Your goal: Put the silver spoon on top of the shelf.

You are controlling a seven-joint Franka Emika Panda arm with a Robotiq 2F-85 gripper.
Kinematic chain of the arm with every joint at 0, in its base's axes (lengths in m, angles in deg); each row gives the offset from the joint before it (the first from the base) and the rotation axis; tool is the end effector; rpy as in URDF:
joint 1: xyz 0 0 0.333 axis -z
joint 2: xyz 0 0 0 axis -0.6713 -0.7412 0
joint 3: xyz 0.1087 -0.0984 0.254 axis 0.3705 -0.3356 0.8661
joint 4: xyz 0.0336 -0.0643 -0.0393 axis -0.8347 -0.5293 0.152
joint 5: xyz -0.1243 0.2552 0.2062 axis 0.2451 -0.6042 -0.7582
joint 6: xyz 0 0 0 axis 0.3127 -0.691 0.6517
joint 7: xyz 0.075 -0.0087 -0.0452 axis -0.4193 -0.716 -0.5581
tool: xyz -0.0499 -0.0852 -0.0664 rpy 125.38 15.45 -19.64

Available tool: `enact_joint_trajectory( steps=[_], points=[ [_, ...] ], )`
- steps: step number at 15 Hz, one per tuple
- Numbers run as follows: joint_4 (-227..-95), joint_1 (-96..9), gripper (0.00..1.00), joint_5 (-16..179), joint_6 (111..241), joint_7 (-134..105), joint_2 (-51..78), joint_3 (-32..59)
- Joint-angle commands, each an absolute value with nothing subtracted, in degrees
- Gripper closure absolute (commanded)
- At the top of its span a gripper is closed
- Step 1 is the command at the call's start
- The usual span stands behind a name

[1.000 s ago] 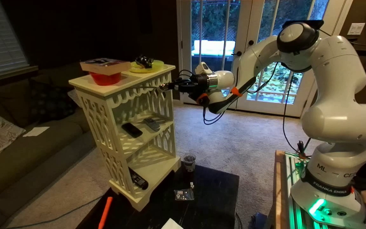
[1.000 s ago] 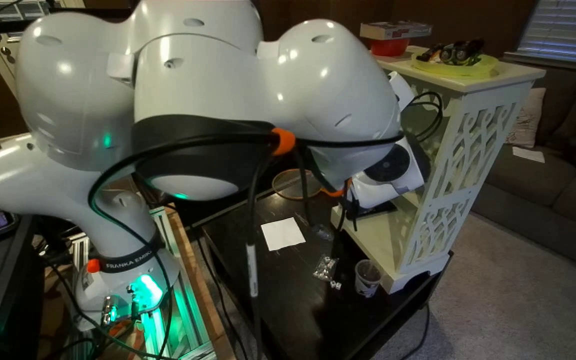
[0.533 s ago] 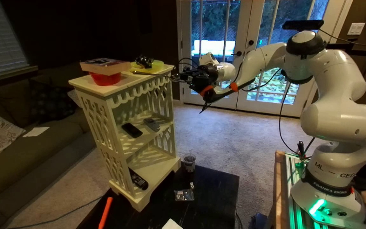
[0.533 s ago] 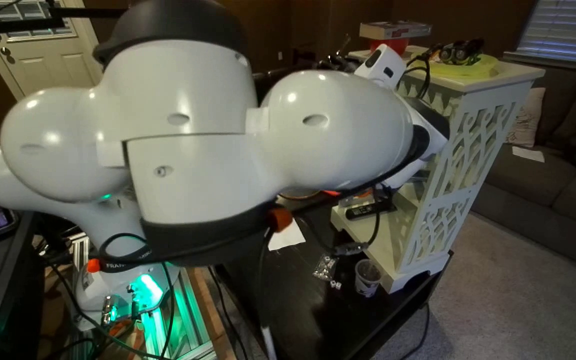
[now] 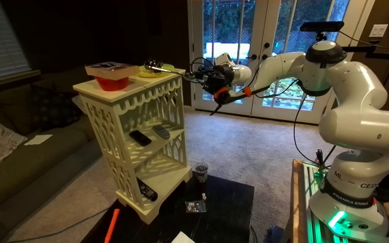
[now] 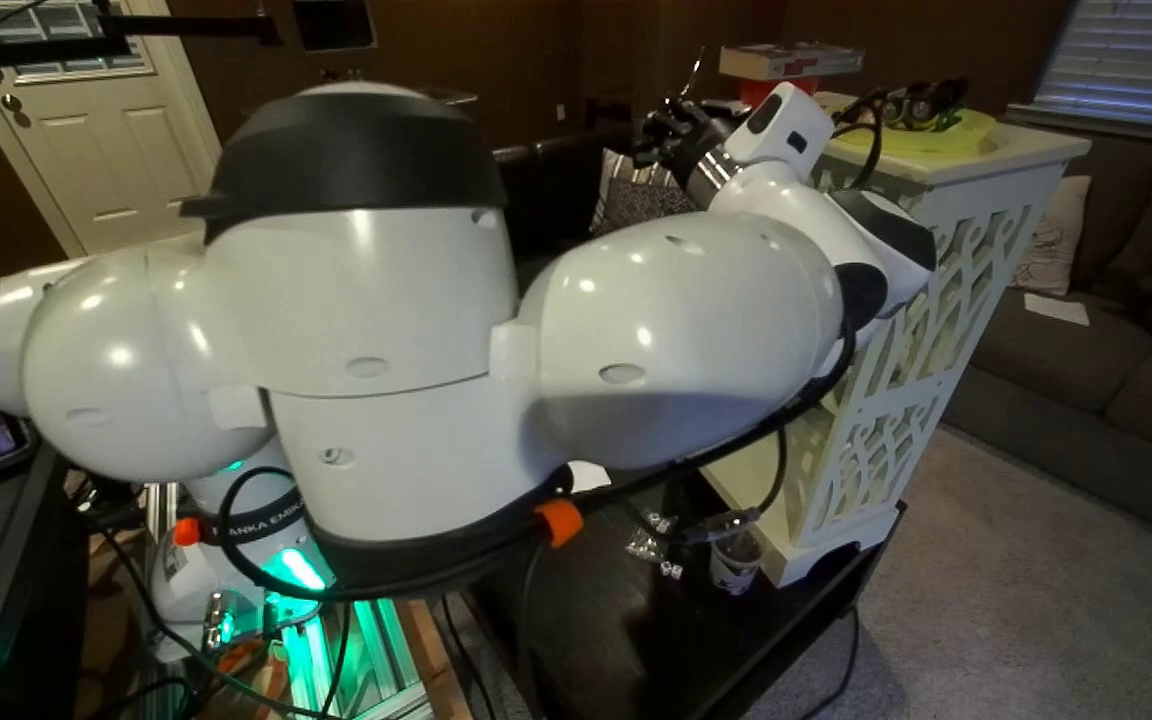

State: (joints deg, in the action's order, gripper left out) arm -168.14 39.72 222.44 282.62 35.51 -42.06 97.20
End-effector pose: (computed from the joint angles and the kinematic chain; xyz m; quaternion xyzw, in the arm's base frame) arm 0.4248 -0.1324 0.4082 -0.4703 -0.4354 -0.6739 0.3676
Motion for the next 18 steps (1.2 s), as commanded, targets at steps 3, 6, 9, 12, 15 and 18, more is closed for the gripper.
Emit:
enact_joint_trajectory(
  steps=[3,6,9,12,15,18],
  points=[
    [-157.31,37.94,0.98,211.43,284.92,23.12,-30.21,85.77],
    [-153.72,34.88,0.98,199.01,283.39,15.37,-24.87,76.49],
    [-151.06,29.11,0.98,185.44,282.55,8.72,-17.85,64.69],
    [-148.53,21.03,0.98,172.89,282.85,6.8,-12.17,52.15],
    [-143.53,18.54,0.98,172.25,278.88,9.74,-11.79,50.28],
    [-137.83,15.88,0.98,176.57,280.58,12.69,-10.97,47.06]
  ],
)
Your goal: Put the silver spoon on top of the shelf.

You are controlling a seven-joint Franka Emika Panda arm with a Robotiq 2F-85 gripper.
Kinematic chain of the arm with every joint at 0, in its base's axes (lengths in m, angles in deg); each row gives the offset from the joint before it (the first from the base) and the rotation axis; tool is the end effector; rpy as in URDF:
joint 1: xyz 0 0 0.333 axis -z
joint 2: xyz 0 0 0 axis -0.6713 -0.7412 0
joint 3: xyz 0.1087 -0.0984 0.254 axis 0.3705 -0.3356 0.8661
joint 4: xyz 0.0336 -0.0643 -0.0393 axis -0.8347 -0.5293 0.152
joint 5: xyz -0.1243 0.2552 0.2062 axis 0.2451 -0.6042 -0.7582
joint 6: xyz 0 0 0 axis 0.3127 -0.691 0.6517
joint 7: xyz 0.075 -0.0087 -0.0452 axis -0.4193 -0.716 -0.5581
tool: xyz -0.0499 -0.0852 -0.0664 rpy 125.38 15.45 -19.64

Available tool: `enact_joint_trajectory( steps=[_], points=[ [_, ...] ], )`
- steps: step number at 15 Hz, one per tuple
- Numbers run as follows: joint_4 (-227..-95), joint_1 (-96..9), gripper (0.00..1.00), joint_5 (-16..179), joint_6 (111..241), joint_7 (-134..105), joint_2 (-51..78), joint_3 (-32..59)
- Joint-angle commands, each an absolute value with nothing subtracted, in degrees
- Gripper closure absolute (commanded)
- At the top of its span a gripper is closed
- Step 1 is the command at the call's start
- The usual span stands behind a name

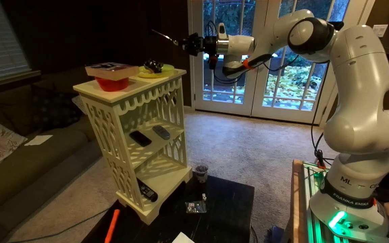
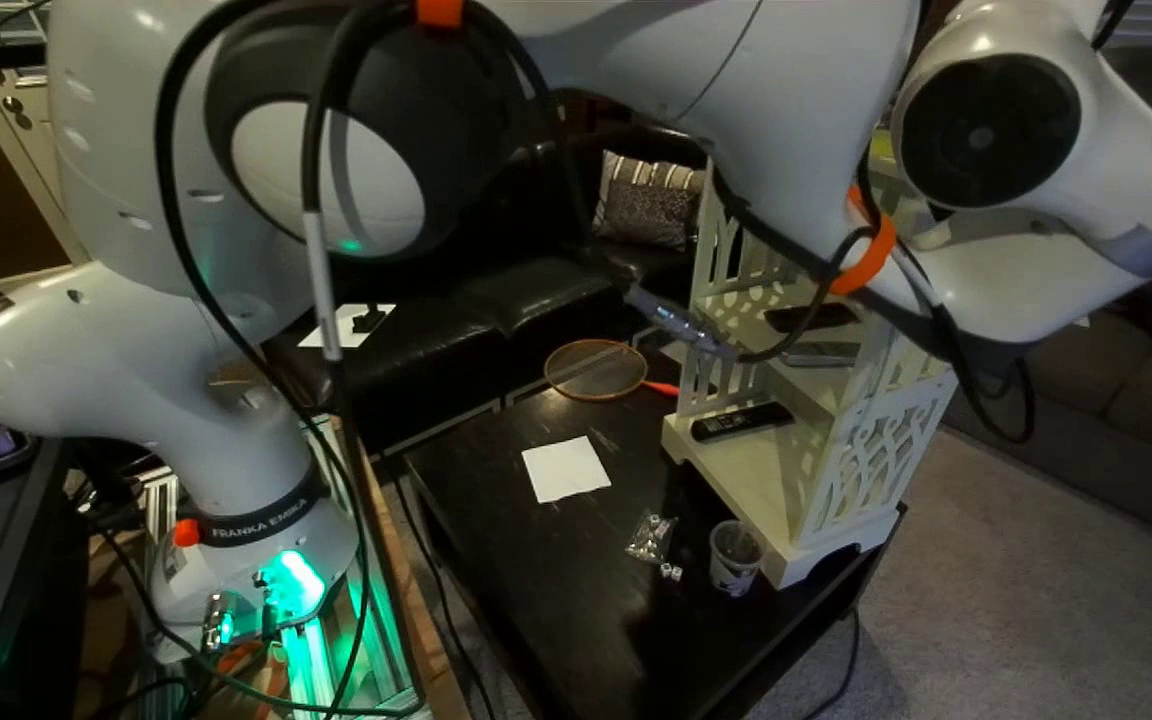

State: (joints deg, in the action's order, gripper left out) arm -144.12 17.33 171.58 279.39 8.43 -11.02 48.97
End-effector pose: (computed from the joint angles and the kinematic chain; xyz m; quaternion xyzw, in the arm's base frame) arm 0.5243 -0.2512 0.5066 0.5870 0.3540 0.7263 0.0511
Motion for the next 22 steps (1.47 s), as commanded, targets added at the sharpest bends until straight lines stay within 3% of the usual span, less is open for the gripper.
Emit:
enact_joint_trajectory(
  steps=[1,5,6,7,8,10,11,12,13,16,21,22],
  points=[
    [-135.93,15.65,0.98,178.93,282.06,13.73,-11.0,46.32],
    [-128.12,15.4,0.98,184.82,284.67,15.19,-11.3,43.96],
    [-127.35,17.49,0.98,185.77,283.41,15.74,-12.38,47.92],
    [-132.11,16.98,0.98,182.57,282.74,12.79,-11.03,45.69],
    [-131.42,17.24,0.9,182.73,282.61,13.04,-11.01,45.87],
    [-131.57,17.19,0.9,182.73,282.54,13.03,-11.18,45.7],
    [-132.61,10.99,0.9,174.45,286.11,11.09,-8.89,34.25],
    [-132.64,10.88,0.9,174.38,286.19,11.0,-9.08,34.24],
    [-130.32,16.78,0.98,182.67,282.56,12.13,-12.1,45.79],
    [-124.21,15.61,0.98,183.4,284.9,9.9,-13.65,46.2],
    [-119.06,18.6,0.98,189.31,282.76,6.96,-14.84,61.91],
    [-116.59,16.56,0.98,188.21,285.37,6.85,-14.54,59.31]
  ],
)
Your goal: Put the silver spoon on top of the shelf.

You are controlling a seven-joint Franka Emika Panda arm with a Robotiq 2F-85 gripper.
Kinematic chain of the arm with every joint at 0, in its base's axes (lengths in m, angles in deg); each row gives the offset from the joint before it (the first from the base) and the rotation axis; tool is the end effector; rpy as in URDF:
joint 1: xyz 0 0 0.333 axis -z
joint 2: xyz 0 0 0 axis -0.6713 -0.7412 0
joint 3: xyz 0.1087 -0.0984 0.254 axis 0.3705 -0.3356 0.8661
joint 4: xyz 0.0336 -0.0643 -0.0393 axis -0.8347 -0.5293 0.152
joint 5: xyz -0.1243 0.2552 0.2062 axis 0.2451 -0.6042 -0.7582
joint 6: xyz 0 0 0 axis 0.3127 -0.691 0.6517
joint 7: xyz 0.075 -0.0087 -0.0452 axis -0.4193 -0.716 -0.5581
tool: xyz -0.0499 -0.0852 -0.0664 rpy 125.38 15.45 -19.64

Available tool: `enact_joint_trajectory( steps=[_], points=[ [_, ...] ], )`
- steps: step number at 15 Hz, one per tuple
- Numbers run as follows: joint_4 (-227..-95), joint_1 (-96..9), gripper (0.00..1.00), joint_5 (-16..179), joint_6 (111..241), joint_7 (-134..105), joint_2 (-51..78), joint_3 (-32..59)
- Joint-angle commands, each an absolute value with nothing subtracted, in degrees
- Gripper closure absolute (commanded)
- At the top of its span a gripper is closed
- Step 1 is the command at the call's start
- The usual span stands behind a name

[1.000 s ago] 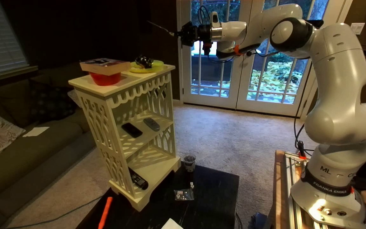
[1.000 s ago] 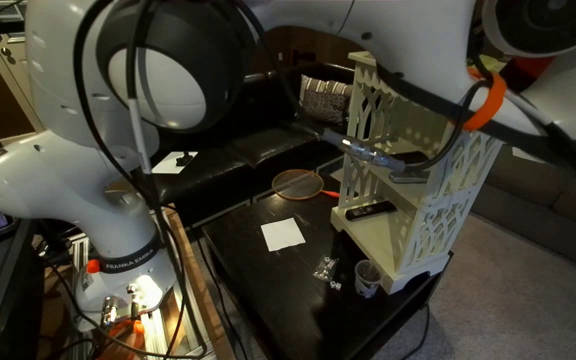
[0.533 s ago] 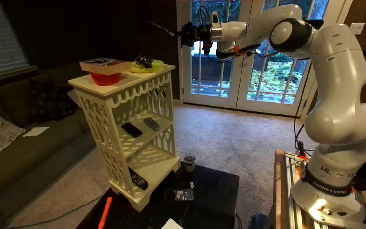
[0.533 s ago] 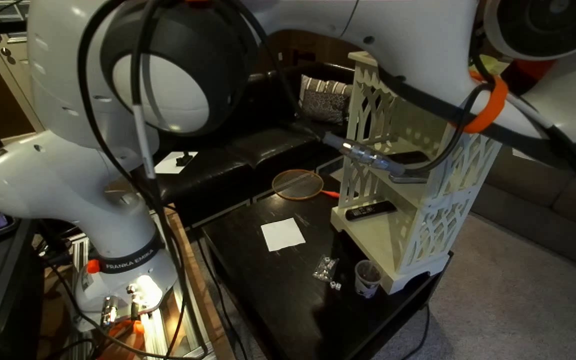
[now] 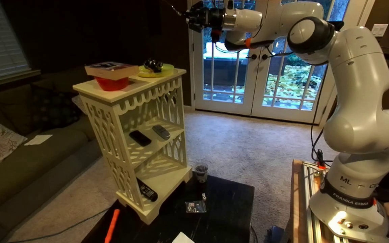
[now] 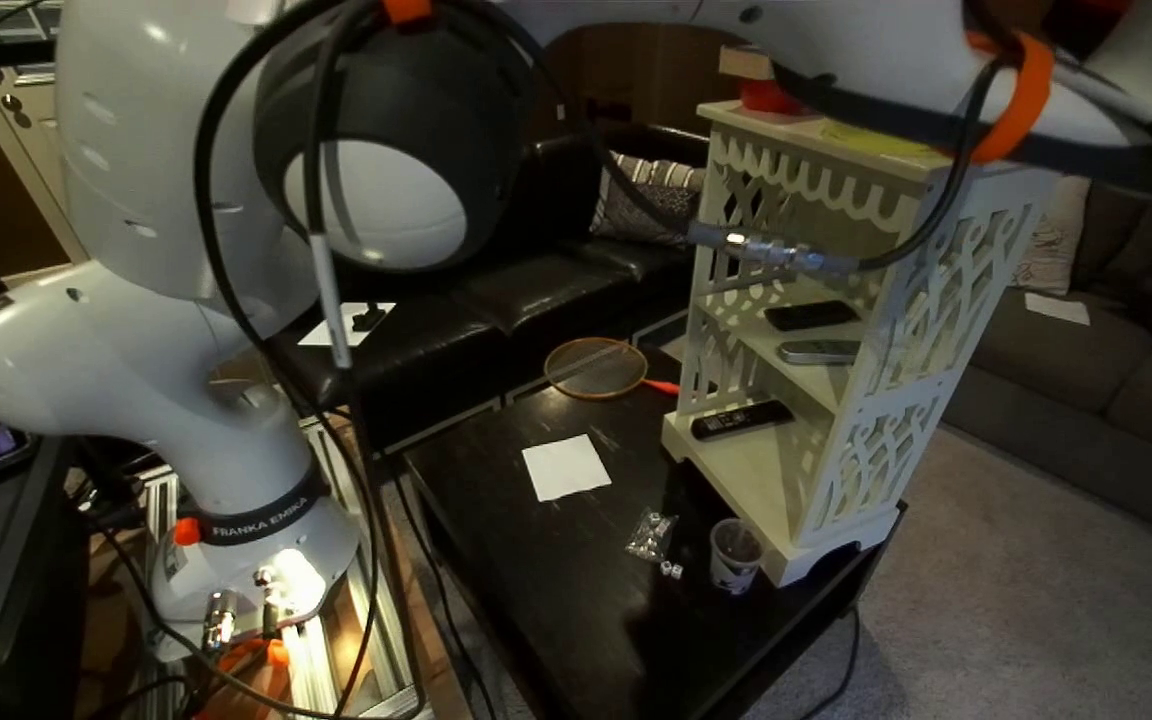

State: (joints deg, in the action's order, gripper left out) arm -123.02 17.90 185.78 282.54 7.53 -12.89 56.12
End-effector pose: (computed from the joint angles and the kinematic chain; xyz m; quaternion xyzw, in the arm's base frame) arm 0.5014 -0.2520 0.5960 0.4693 0.4732 0.7239 0.1783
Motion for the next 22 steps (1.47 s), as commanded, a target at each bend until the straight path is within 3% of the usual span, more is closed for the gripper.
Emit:
enact_joint_trajectory(
  steps=[1,4,5,12,13,22],
  points=[
    [-116.91,18.41,0.98,192.24,283.28,6.11,-15.33,65.82],
    [-114.4,16.0,0.98,191.3,284.43,6.44,-15.84,64.83],
    [-118.35,17.5,0.9,190.24,282.76,6.38,-13.47,64.13],
    [-117.25,16.82,0.9,190.24,282.76,6.38,-14.78,64.17],
    [-117.56,18.0,0.98,192.85,282.76,6.78,-14.52,67.33],
    [-127.11,30.56,0.98,211.79,283.28,9.87,-7.16,87.9]
  ],
)
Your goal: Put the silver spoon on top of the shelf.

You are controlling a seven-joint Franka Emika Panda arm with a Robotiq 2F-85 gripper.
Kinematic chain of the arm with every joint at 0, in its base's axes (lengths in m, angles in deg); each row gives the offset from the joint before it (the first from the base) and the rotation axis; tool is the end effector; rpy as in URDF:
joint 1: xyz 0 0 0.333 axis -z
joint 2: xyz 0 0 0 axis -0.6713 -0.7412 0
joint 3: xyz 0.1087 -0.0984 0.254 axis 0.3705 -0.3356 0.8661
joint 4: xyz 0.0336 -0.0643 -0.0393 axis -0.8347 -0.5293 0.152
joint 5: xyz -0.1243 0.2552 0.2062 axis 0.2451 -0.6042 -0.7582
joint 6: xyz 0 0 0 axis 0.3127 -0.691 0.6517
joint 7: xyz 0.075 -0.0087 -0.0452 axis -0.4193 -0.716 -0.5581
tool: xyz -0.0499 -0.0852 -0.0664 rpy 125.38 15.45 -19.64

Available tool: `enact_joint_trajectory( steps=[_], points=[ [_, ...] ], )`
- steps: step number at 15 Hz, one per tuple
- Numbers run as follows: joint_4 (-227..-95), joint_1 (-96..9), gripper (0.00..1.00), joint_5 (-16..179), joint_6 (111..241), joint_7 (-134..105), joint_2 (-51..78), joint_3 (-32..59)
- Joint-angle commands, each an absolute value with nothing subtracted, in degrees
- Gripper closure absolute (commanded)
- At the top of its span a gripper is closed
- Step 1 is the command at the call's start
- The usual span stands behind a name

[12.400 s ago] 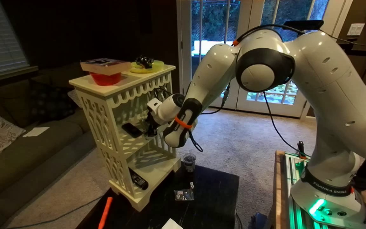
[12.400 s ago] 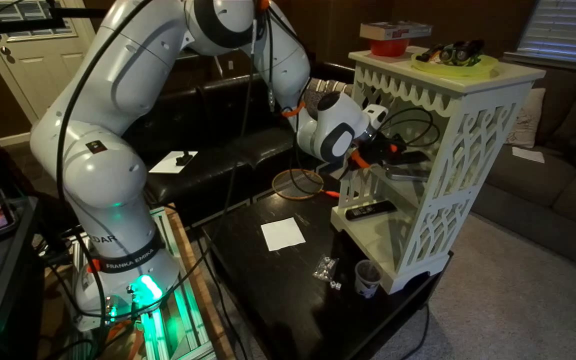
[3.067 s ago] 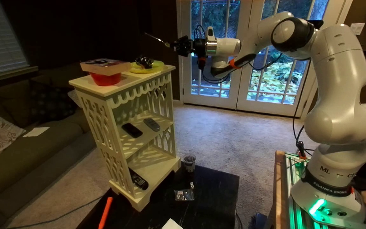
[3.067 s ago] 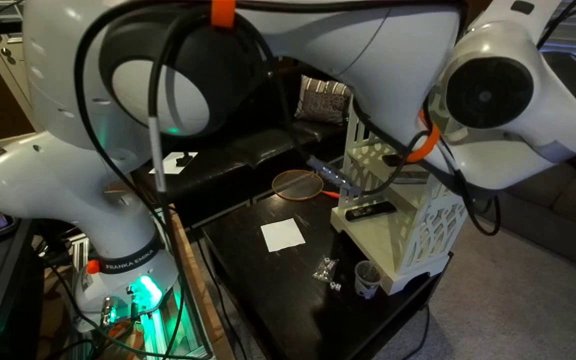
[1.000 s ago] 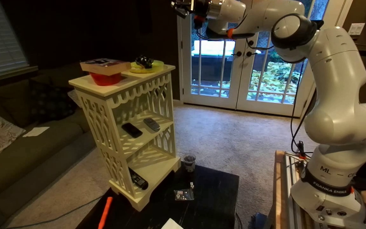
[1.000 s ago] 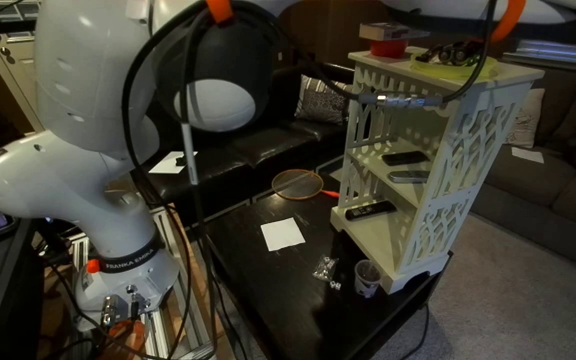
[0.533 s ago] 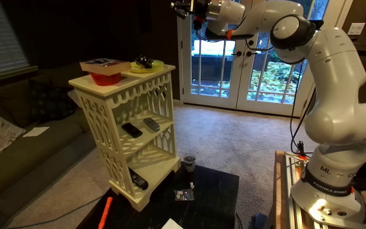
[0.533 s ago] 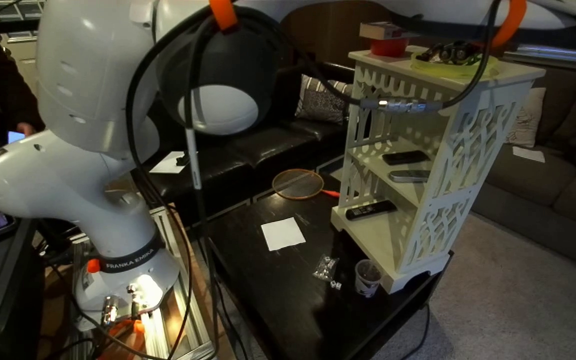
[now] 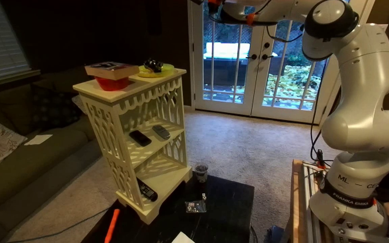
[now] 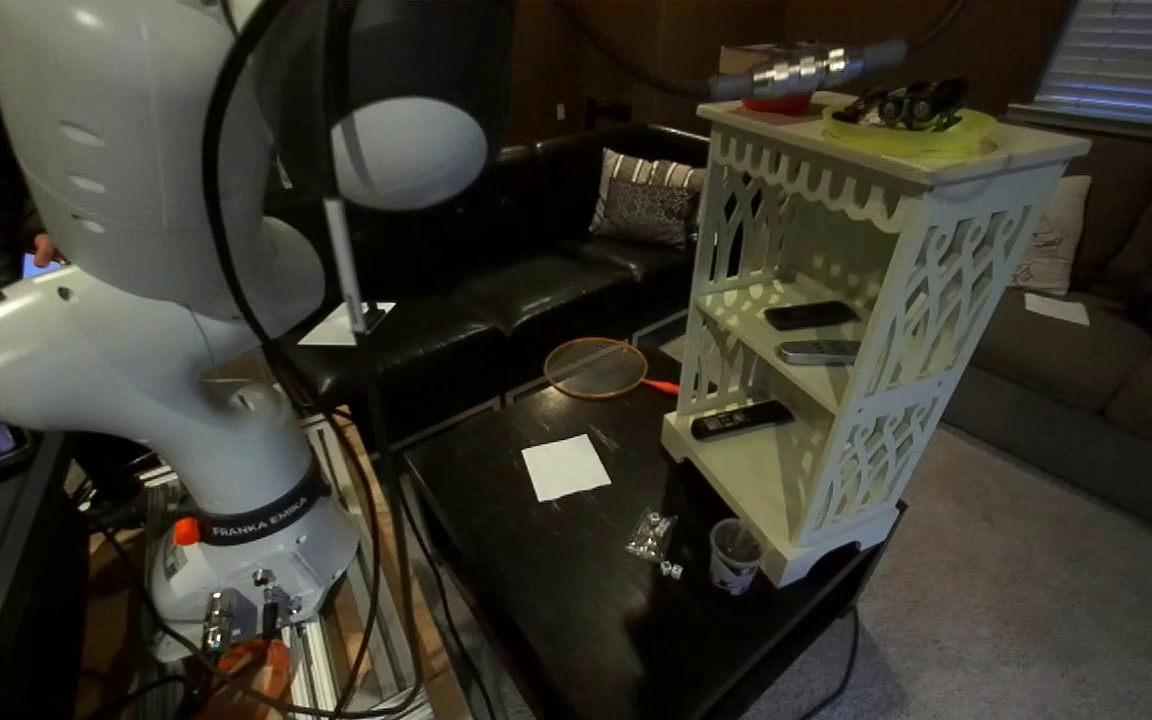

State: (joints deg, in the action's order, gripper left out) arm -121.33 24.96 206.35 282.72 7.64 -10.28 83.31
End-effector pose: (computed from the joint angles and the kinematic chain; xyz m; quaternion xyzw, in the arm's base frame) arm 0.4624 -0.1727 0.6769 0.3363 0.5762 0.7152 0.2085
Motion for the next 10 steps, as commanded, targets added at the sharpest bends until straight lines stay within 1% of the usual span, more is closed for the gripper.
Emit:
enact_joint_trajectory(
  steps=[1,6,7,9,10],
  points=[
    [-128.25,31.77,0.98,213.02,283.28,10.7,-6.69,89.12],
    [-135.32,38.55,0.98,226.96,283.16,12.56,-6.27,101.83],
    [-140.06,41.02,0.98,222.49,283.18,8.53,-2.73,99.96],
    [-141.81,42.41,0.98,222.79,283.16,7.06,-0.64,99.81],
    [-139.22,40.92,0.98,222.79,283.18,9.66,-2.54,99.81]
  ],
)
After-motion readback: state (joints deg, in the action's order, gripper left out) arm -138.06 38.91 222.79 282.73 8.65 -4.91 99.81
